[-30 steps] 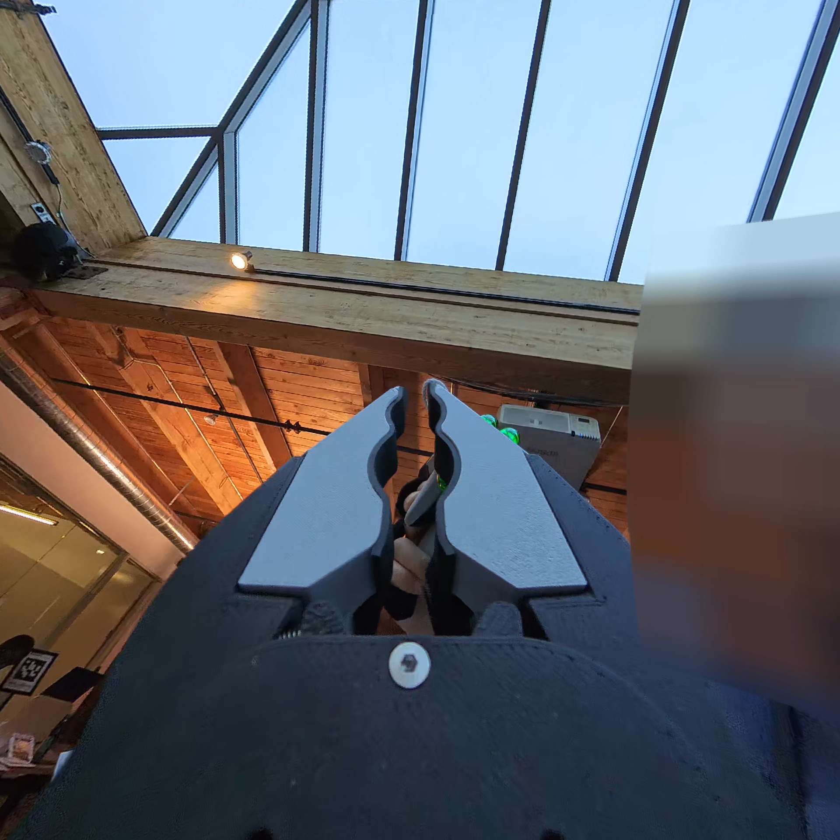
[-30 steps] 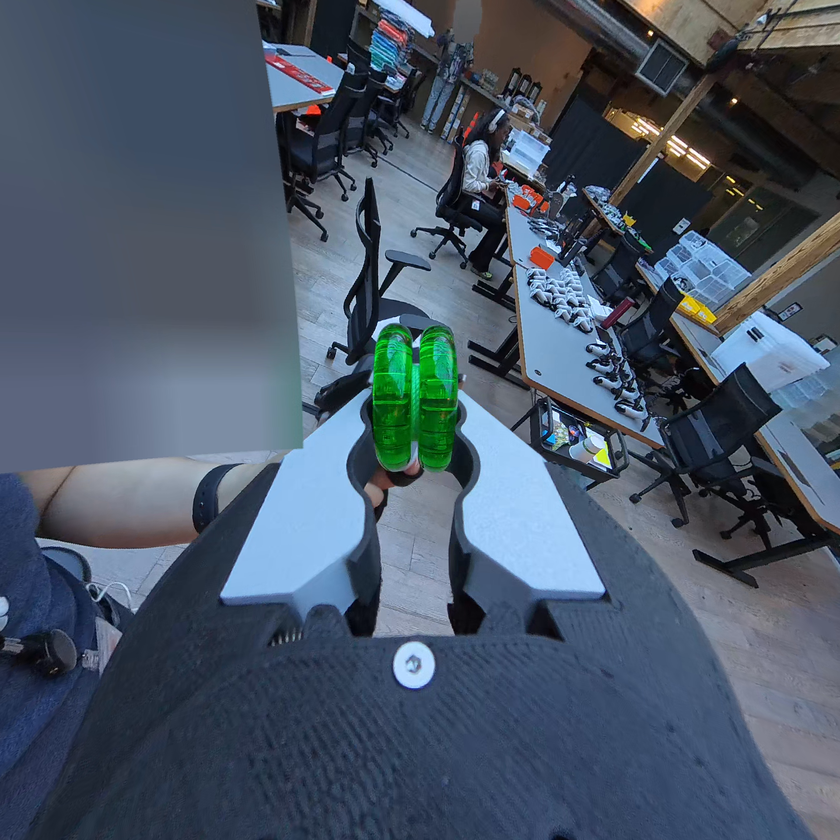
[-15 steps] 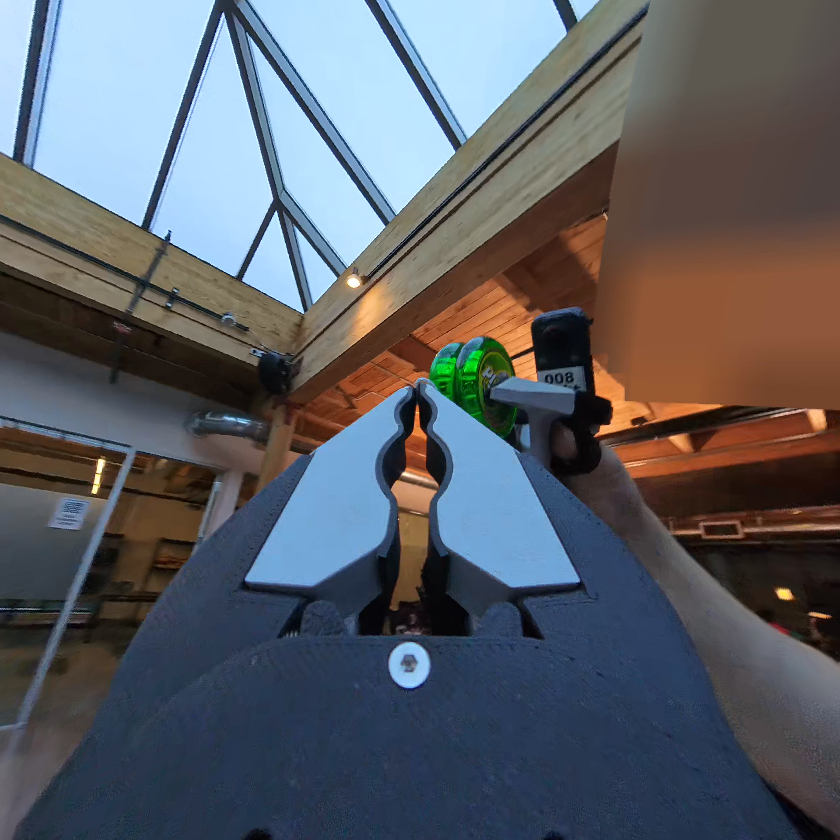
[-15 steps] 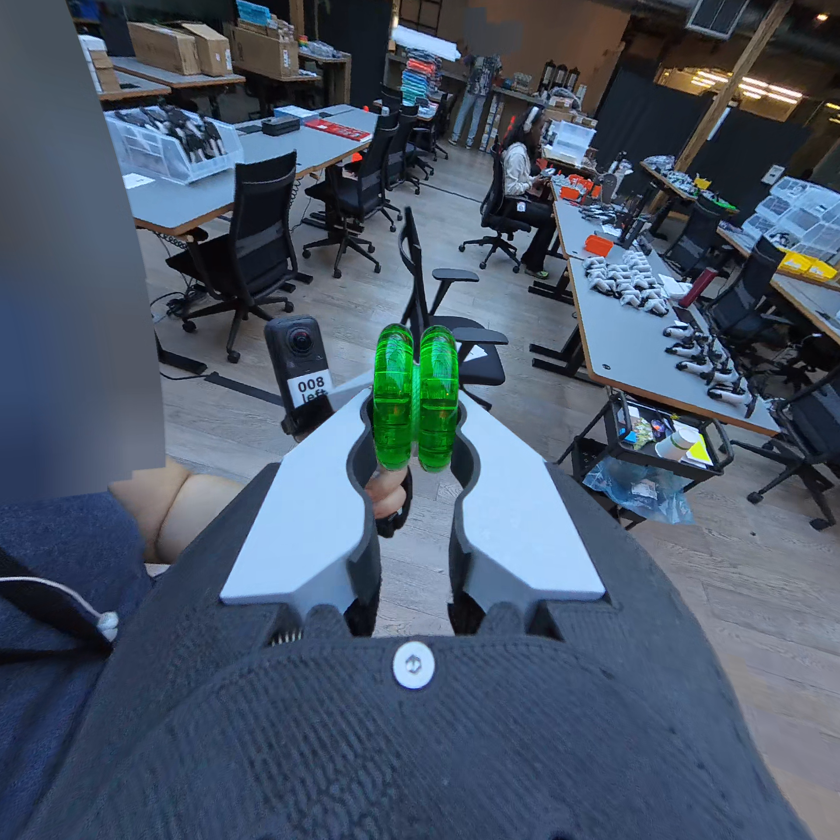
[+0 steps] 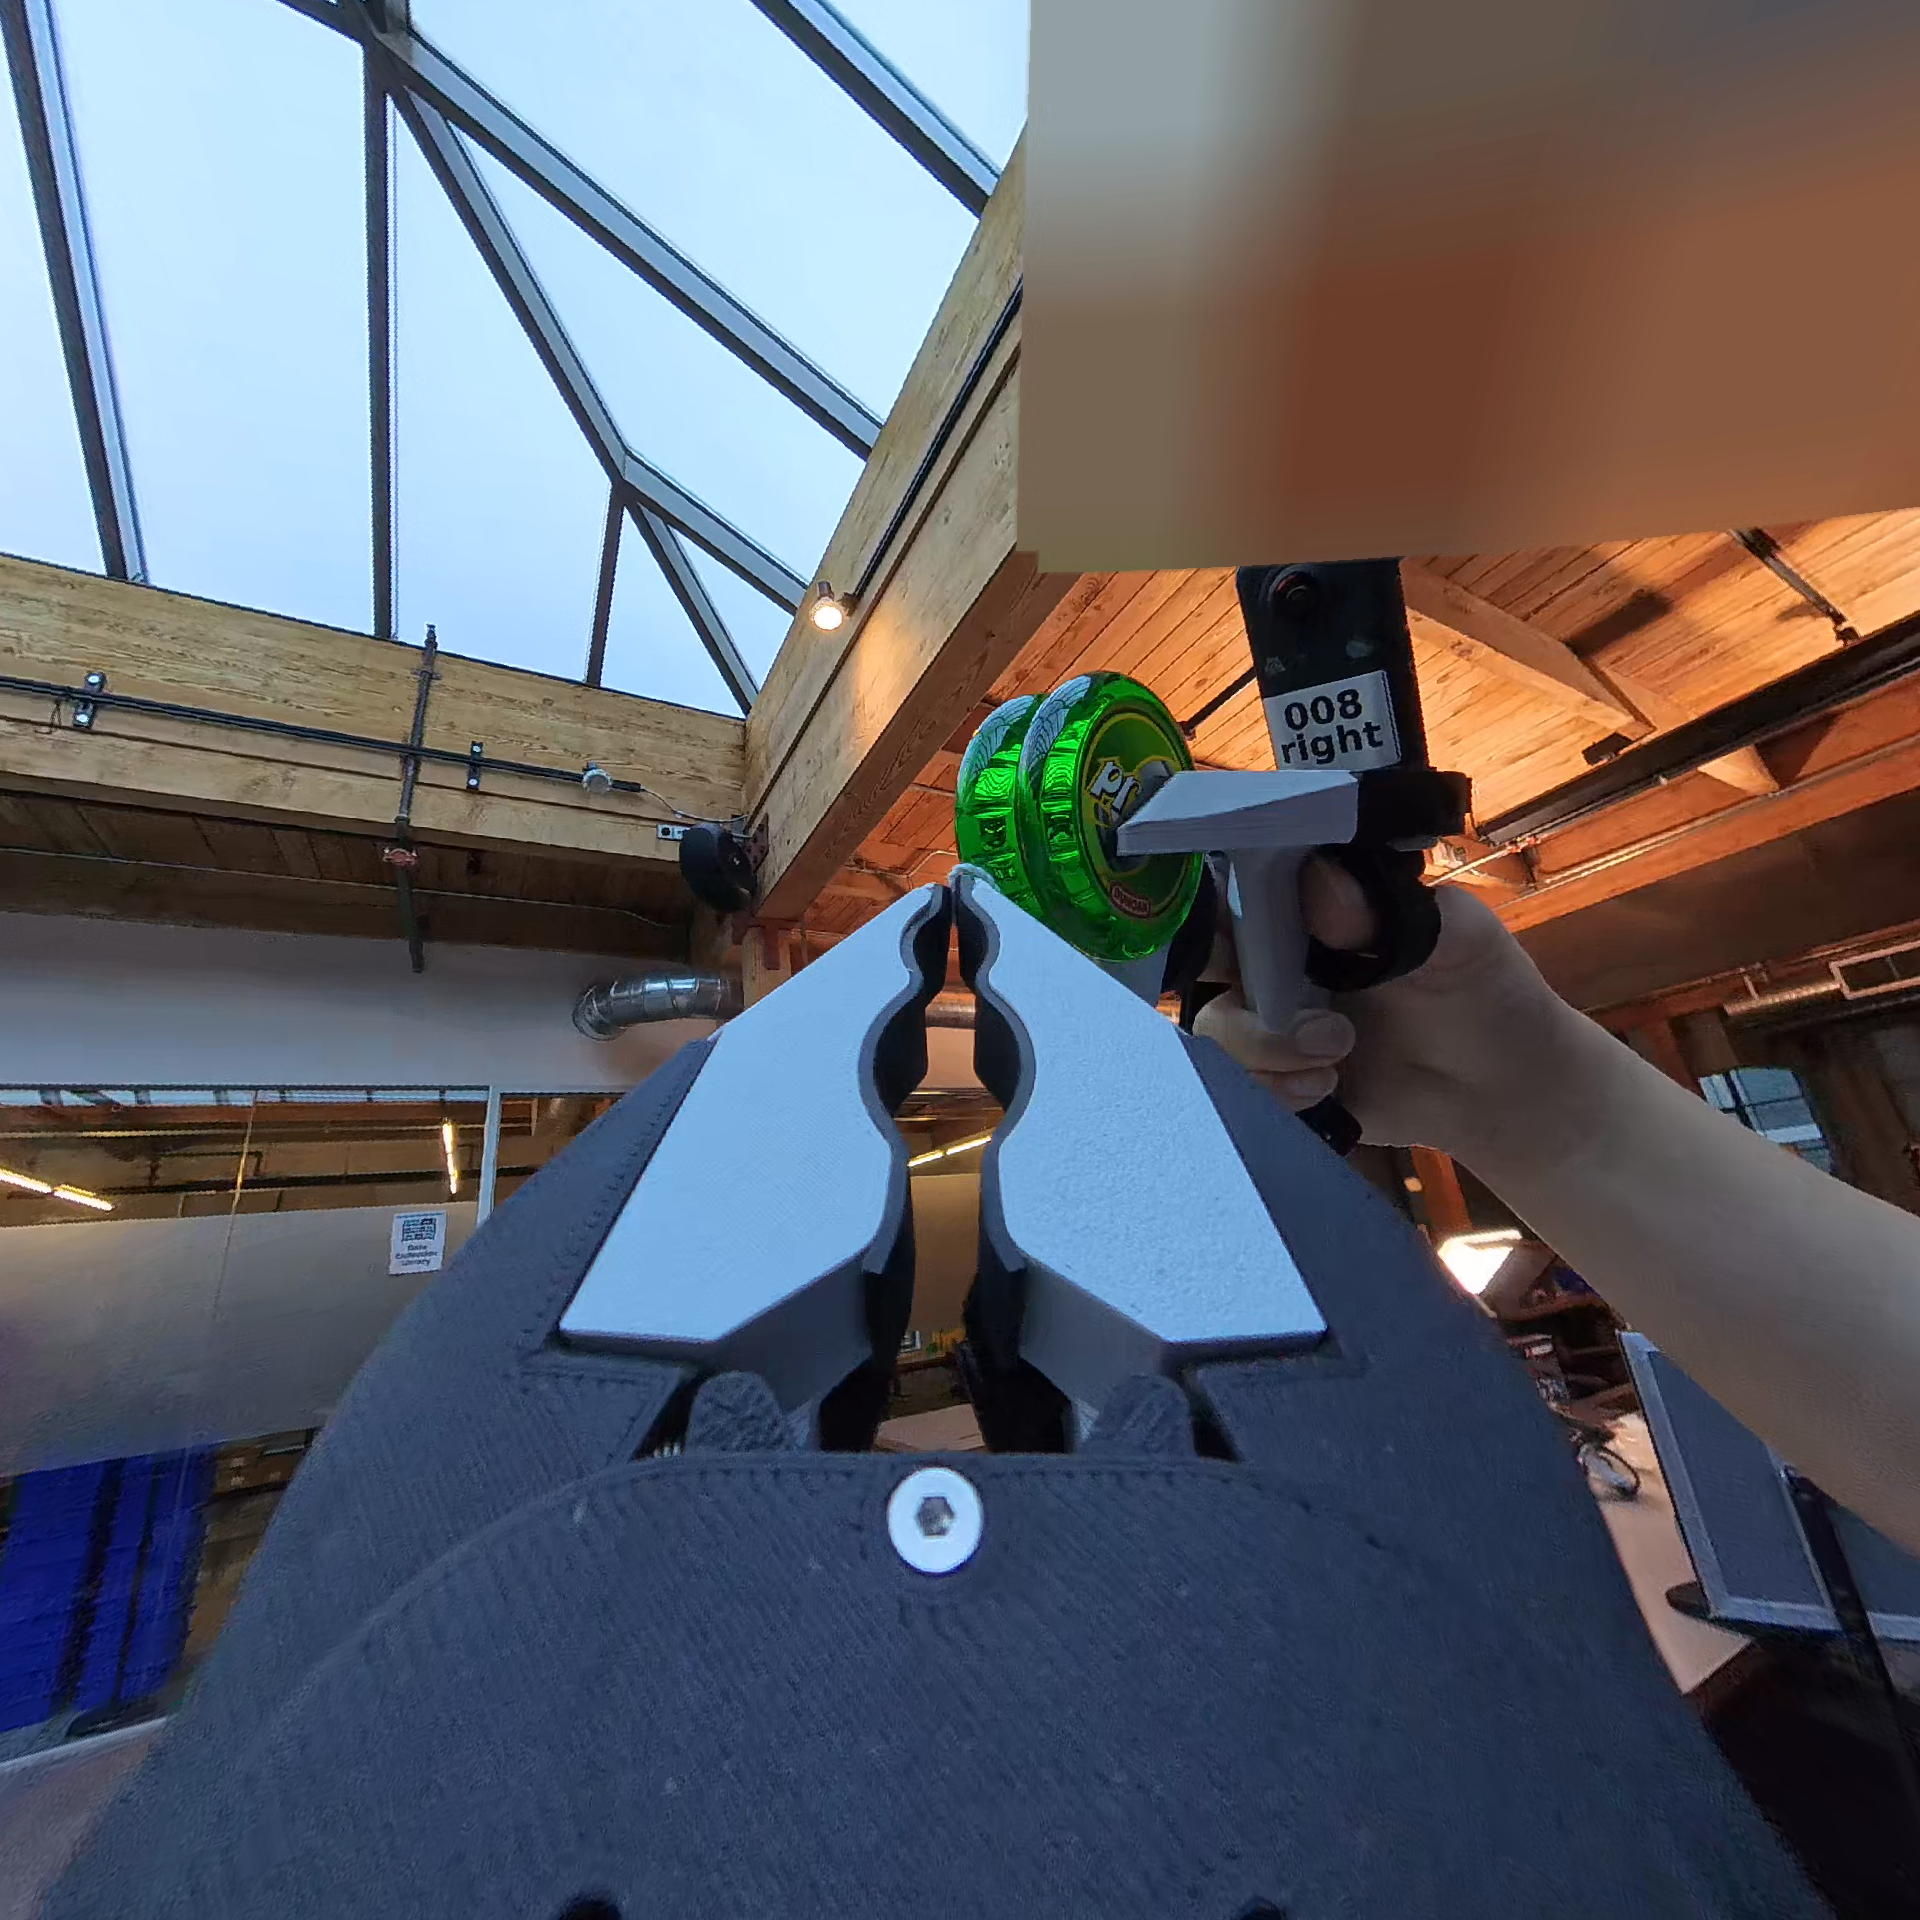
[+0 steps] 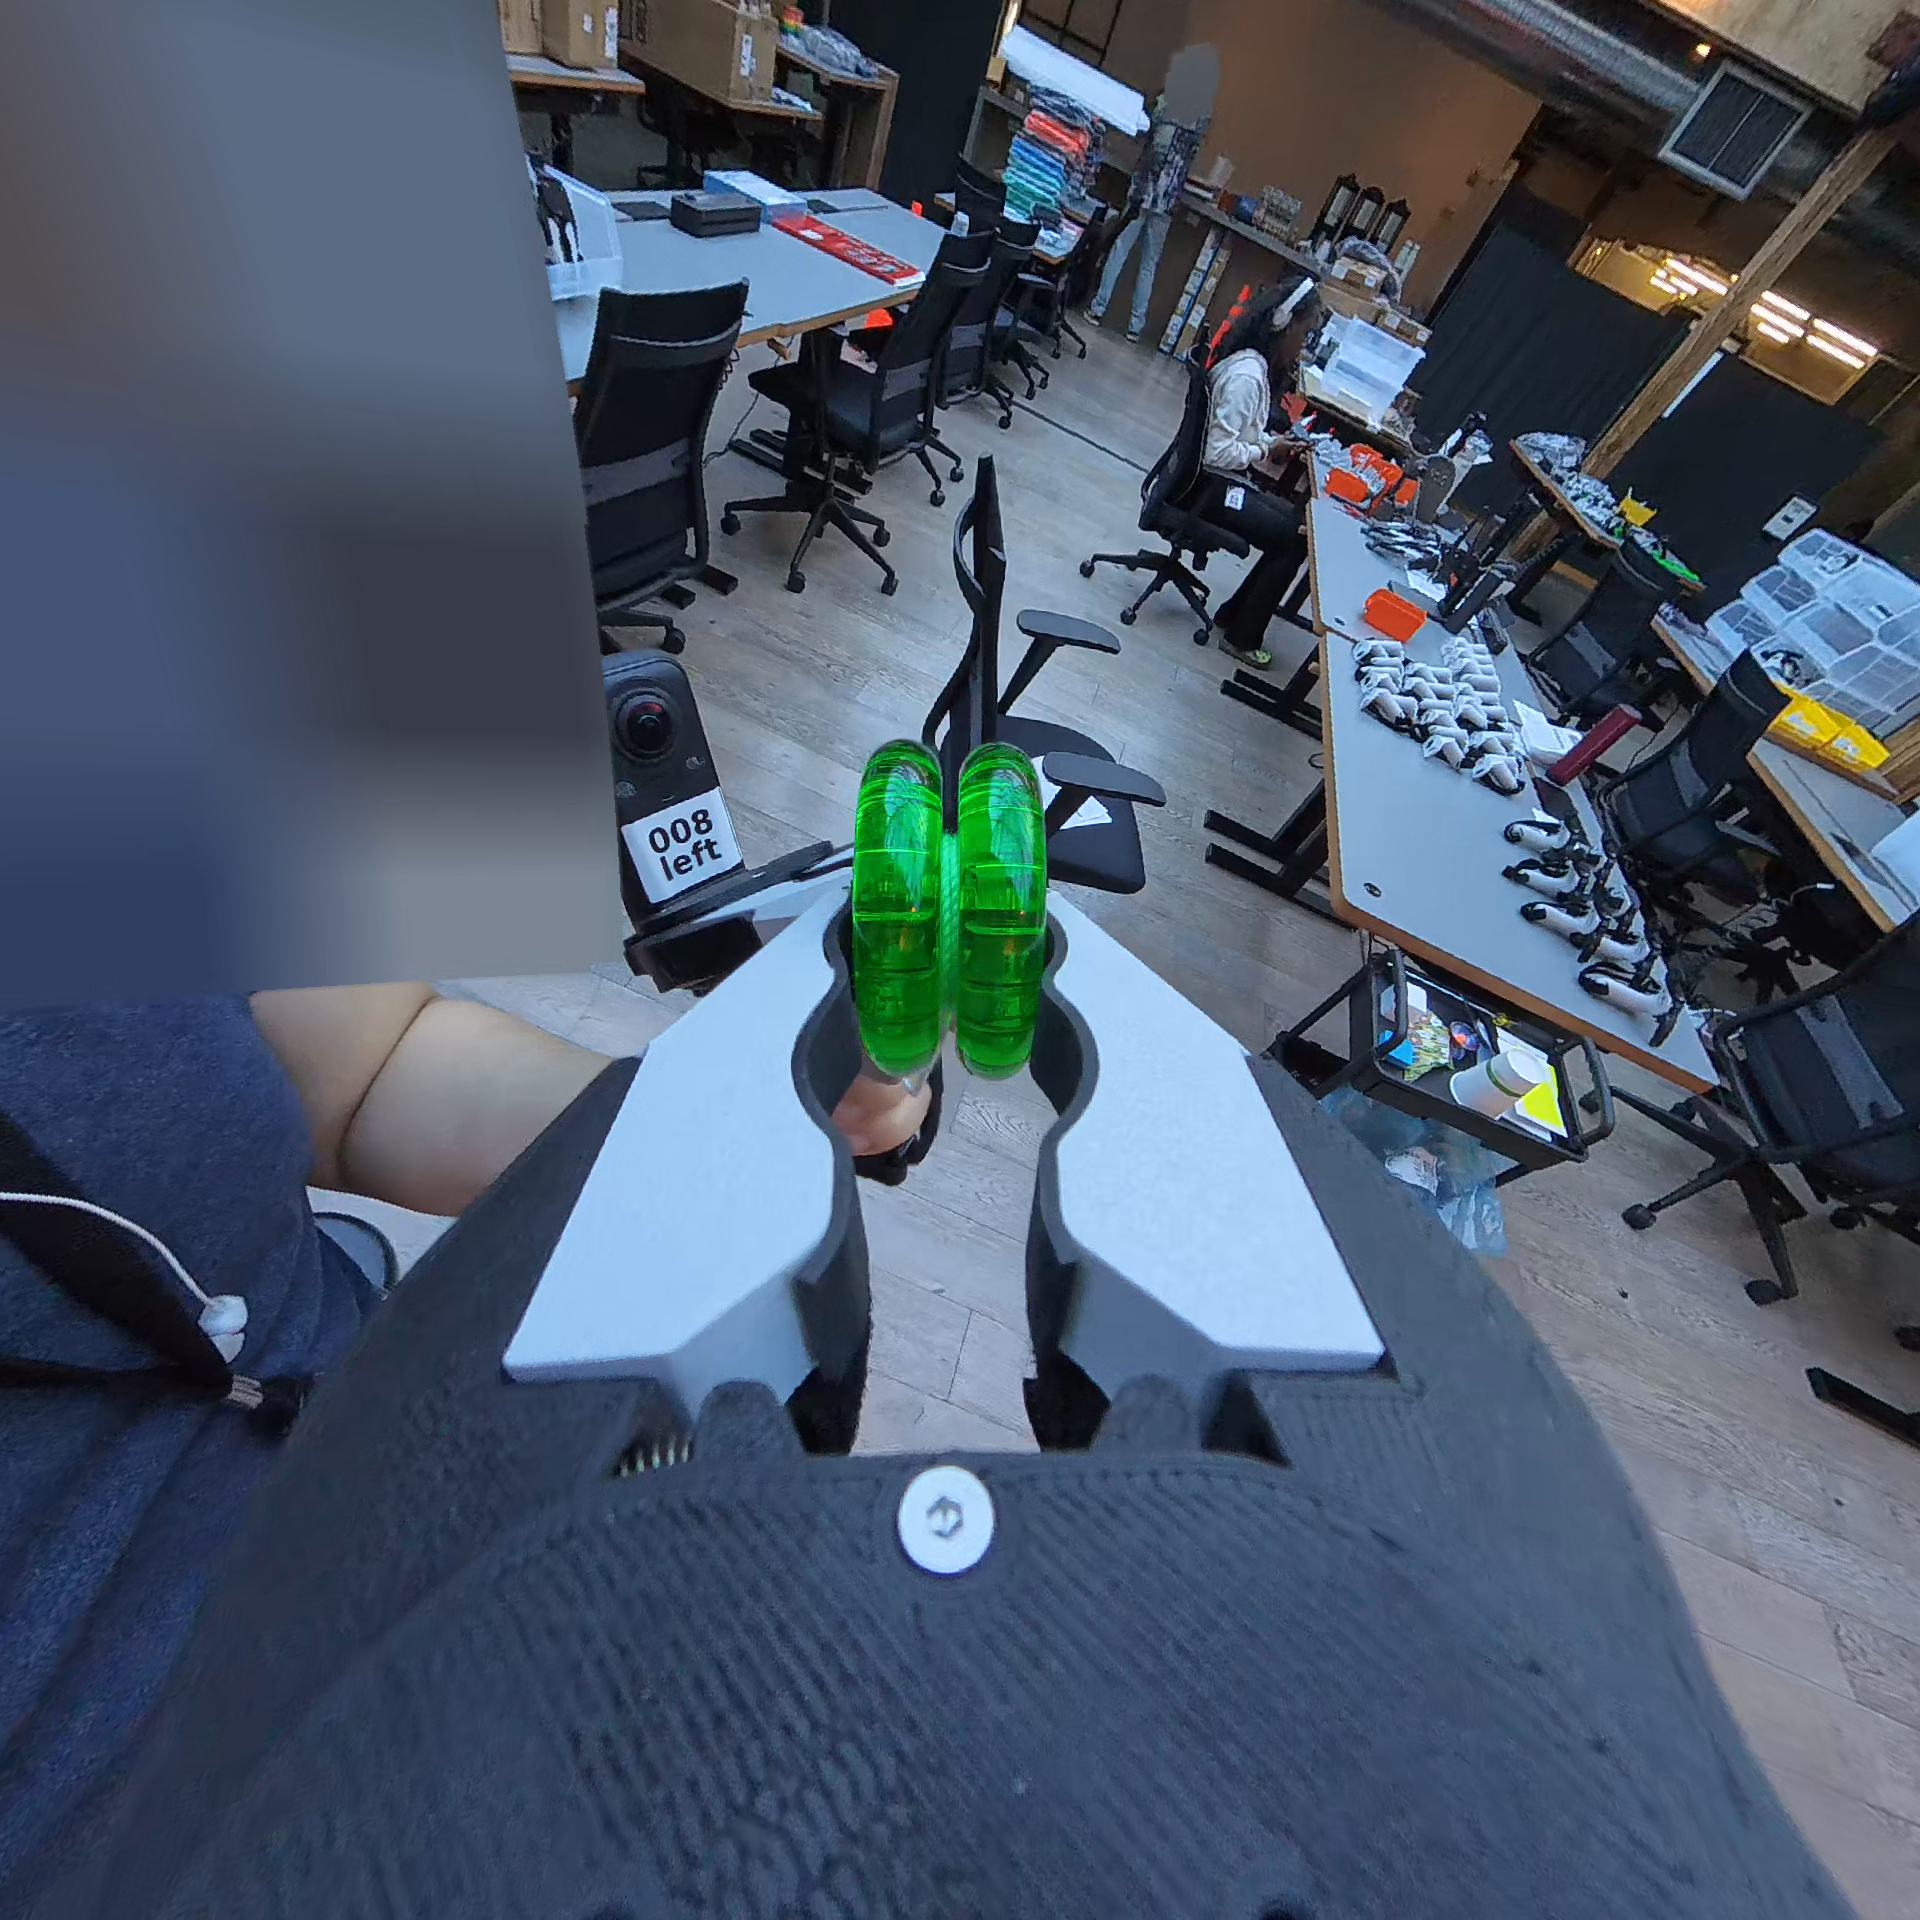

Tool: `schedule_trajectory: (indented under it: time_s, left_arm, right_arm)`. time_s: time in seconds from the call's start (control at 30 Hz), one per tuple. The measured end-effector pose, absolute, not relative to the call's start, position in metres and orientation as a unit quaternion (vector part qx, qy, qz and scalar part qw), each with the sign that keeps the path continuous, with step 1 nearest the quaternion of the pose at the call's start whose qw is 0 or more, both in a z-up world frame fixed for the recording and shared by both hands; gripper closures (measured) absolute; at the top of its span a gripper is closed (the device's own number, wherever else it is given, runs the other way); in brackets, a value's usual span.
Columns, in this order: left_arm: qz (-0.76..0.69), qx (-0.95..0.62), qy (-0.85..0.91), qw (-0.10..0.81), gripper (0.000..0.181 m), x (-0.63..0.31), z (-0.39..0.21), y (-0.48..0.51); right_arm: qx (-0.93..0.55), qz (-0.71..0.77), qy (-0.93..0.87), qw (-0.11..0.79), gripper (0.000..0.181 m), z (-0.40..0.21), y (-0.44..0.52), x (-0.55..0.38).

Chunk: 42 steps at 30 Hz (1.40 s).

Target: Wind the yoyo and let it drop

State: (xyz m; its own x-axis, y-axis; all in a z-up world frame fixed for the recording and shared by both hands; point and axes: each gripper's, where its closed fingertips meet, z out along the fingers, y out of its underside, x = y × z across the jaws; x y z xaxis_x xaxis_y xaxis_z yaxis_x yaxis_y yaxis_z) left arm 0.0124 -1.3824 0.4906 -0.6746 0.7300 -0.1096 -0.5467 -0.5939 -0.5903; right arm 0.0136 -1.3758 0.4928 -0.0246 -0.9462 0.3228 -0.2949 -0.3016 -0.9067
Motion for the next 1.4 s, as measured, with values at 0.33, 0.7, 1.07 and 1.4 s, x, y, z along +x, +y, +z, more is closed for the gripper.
schedule_trajectory:
  time_s: [0.33, 0.7, 1.07, 1.4]
  left_arm:
    - [0.896, -0.186, -0.276, 0.293, 0.181, 0.003, 0.489, -1.382]
    - [0.908, -0.212, -0.279, 0.23, 0.175, -0.007, 0.484, -1.38]
    - [0.921, -0.256, -0.287, 0.069, 0.175, -0.02, 0.476, -1.386]
    - [0.912, -0.268, -0.309, 0.037, 0.168, -0.023, 0.469, -1.396]
  right_arm:
    - [-0.635, -0.524, 0.489, 0.287, 0.154, 0.487, -1.371, 0.005]
    - [-0.638, -0.522, 0.482, 0.297, 0.155, 0.491, -1.364, -0.005]
    - [-0.618, -0.504, 0.536, 0.278, 0.155, 0.485, -1.376, -0.012]
    - [-0.658, -0.478, 0.518, 0.266, 0.155, 0.472, -1.357, -0.009]
